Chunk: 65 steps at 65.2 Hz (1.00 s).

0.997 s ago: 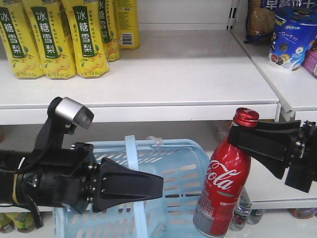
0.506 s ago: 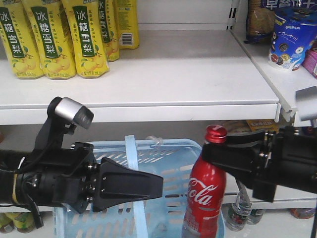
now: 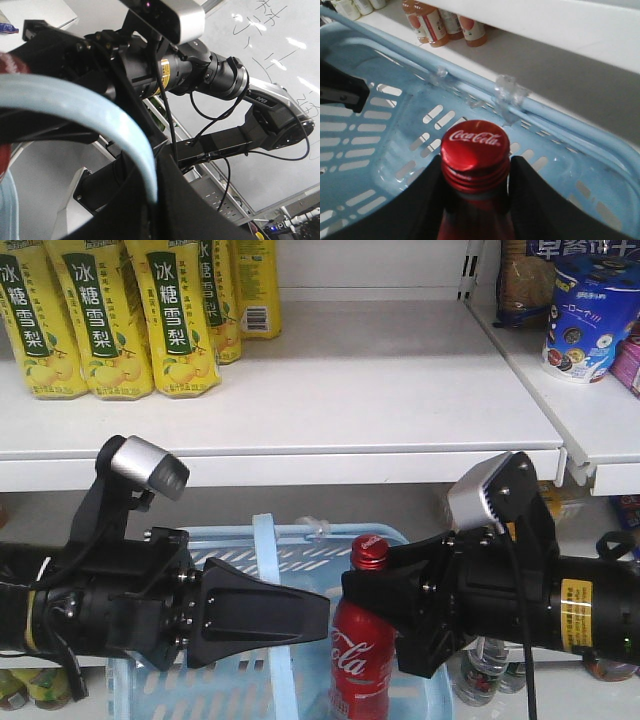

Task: Place coke in basket with both arms
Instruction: 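Lower the bottle into the basket beside the left gripper and release, then withdraw the open right gripper away from the basket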

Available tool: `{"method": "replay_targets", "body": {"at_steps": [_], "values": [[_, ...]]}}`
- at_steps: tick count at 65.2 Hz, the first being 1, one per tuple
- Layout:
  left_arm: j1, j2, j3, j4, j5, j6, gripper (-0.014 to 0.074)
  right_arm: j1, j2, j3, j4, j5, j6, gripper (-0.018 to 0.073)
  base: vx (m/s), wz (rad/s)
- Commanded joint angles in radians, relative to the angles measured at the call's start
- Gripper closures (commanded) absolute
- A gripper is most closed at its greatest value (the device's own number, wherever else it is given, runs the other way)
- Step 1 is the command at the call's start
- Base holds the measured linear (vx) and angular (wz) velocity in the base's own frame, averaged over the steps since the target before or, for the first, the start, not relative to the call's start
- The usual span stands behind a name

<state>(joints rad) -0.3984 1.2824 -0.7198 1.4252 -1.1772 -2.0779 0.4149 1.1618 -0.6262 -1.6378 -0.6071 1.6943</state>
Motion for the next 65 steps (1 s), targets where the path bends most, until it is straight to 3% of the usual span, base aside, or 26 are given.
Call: {"method": "replay_targets", "body": {"at_steps": [1, 22, 35, 43, 50, 62, 65], "values": [[-0.003, -0.031, -0.026, -0.084, -0.204, 0.001, 0.0603, 0.006, -0.003, -0.028, 0.054, -0.012, -0.010, 0.0428, 0.00, 0.00], [-0.003, -0.031, -0.026, -0.084, -0.204, 0.001, 0.0603, 0.005, 0.008, -0.028, 0.056, 0.003, -0.011, 0.0057, 0.00, 0.00], [-0.003, -0.031, -0.026, -0.084, -0.204, 0.001, 0.0603, 0.004, -0.026, -0.028, 0.044, 0.032, 0.012, 0.0006, 0.00, 0.00], [-0.003, -0.031, -0.026, -0.084, -0.204, 0.001, 0.0603, 0.004, -0.113, -0.028, -0.028, 0.051, 0.055, 0.0065, 0.00, 0.00], [-0.003, -0.031, -0.026, -0.084, -0.204, 0.001, 0.0603, 0.004, -0.221, -0.028, -0.160, 0.079, 0.165, 0.0207, 0.00, 0.00], [-0.003, -0.031, -0.026, -0.084, -0.204, 0.001, 0.0603, 0.003, -0.407, -0.020, -0.158, 0.106, 0.219, 0.0563, 0.00, 0.00], [-0.003, -0.031, -0.026, -0.084, -0.204, 0.001, 0.0603, 0.003, -0.461, -0.019, -0.158, 0.108, 0.222, 0.0575, 0.00, 0.00]]}}
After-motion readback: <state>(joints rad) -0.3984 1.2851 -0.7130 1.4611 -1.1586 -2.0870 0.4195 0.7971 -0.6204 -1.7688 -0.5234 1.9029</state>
